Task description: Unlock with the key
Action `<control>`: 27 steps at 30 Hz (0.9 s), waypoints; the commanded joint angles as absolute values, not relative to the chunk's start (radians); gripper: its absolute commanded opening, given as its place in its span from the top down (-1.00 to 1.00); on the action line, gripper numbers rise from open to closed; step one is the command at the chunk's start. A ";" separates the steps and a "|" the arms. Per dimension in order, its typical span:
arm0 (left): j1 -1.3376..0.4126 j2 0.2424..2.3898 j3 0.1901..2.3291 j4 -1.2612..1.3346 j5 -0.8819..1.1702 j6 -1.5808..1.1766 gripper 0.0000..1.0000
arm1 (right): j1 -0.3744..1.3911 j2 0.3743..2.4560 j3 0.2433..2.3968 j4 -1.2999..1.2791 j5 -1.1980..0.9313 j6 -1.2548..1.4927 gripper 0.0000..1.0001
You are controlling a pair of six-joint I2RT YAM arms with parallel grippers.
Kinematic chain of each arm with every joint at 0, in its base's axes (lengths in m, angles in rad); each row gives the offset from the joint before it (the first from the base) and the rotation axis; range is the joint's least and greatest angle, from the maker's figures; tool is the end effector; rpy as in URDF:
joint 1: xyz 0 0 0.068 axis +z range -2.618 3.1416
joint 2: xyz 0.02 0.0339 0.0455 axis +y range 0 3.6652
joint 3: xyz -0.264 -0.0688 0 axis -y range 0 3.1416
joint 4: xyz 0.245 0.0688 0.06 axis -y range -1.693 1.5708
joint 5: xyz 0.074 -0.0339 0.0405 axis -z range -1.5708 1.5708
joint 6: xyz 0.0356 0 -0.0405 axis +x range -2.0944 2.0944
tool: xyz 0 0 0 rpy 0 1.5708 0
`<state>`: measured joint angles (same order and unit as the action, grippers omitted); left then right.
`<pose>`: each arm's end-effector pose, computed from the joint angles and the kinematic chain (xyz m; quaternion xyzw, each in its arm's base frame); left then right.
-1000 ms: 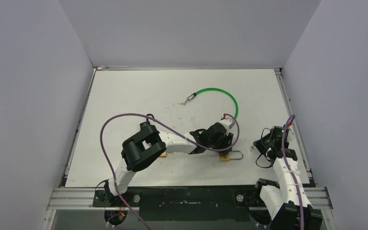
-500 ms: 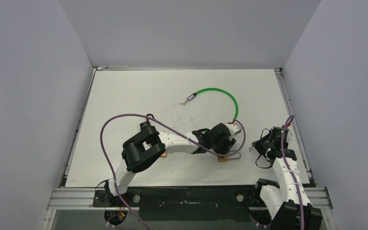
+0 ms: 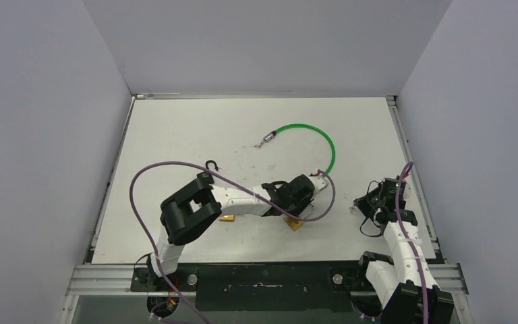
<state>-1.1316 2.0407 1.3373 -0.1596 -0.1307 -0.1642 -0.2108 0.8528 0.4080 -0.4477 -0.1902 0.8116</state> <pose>0.1897 -0.3929 0.1531 0.4153 0.8392 -0.1599 0.3127 0.1595 -0.0272 0.1762 0.4317 0.8342 0.1835 0.2899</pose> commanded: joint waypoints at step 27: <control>-0.790 1.705 1.025 -0.411 -0.161 -0.637 -0.13 | 0.137 0.942 0.427 -0.110 -0.376 0.747 1.00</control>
